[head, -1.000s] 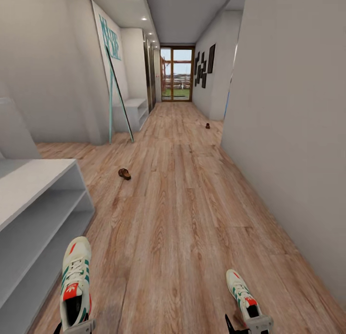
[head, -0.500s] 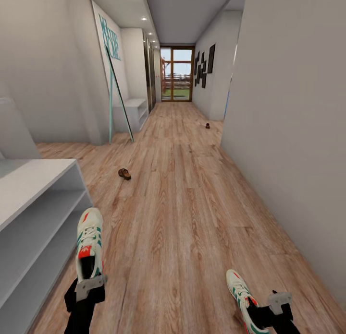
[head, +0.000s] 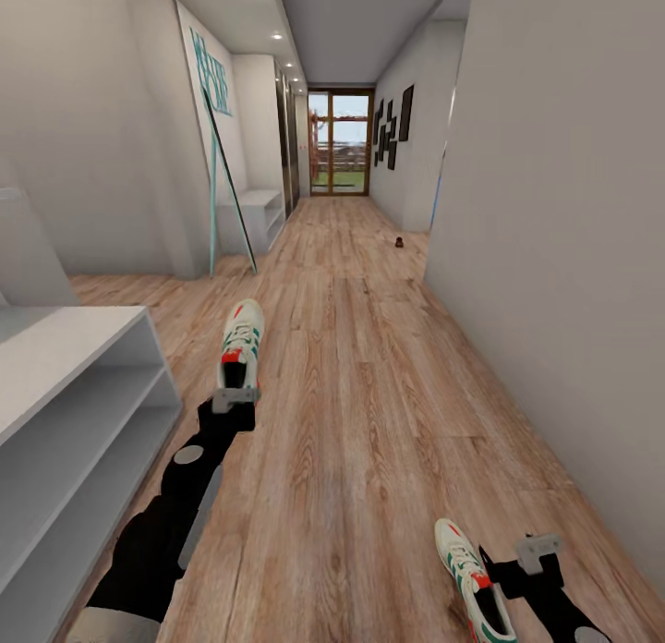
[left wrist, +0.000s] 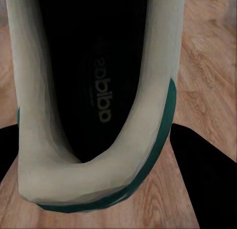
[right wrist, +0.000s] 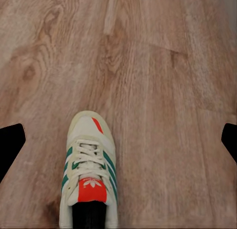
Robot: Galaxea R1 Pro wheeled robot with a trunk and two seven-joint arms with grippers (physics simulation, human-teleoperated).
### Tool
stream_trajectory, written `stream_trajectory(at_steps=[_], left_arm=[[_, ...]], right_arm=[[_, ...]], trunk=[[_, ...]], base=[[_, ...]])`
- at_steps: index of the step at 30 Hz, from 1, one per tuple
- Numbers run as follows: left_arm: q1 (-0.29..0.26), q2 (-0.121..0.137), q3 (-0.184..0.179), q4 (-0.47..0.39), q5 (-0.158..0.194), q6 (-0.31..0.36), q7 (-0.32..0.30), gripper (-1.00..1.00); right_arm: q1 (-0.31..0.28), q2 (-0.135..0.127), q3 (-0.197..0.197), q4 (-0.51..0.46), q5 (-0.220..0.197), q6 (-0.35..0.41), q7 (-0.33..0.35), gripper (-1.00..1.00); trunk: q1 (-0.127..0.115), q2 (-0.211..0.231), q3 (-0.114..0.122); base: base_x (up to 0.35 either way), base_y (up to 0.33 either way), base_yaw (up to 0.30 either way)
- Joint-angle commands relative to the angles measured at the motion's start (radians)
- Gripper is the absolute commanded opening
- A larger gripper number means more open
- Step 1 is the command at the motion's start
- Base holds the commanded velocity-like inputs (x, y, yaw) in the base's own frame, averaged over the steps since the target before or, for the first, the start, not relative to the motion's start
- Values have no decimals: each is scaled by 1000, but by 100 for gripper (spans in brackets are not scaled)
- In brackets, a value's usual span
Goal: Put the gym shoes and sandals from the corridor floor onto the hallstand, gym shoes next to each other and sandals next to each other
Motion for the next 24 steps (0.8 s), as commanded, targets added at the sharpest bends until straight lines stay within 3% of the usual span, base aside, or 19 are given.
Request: stream_trajectory(at_steps=[1, 4, 9, 12, 15, 19, 24], left_arm=[[-3, 2, -19, -6, -3, 10, 5, -100], [-12, 6, -43, -15, -4, 29, 4, -100], [-24, 7, -49, -21, 4, 125, -3, -100], [-26, 5, -50, -21, 4, 151, -18, -100], [-35, 3, -52, -18, 0, 164, -50, -100], [-60, 3, -53, -14, 0, 169, -86, -100], [-66, 7, -50, -11, 3, 170, -97, -100]], right_arm=[[-1, 1, -3, -1, 9, 11, 6, 100], [-1, 3, -4, -3, 9, 41, 6, 100], [-1, -1, -6, -15, 11, 72, 5, 100], [-1, -5, -7, -58, 11, 82, 5, 100], [-1, -7, -9, -122, 10, 144, 5, 100], [-2, -7, -9, -182, 6, 285, 5, 100], [-3, -4, -6, -222, 3, 348, 7, 100]], trunk=[[0, 0, -1], [5, -8, -8], [7, -10, -33], [8, -10, -49], [9, -11, -65], [11, -12, -87], [14, -13, -111]], base=[[0, 0, 0], [0, 0, 0], [0, 0, 0], [0, 0, 0], [0, 0, 0], [0, 0, 0], [0, 0, 0]])
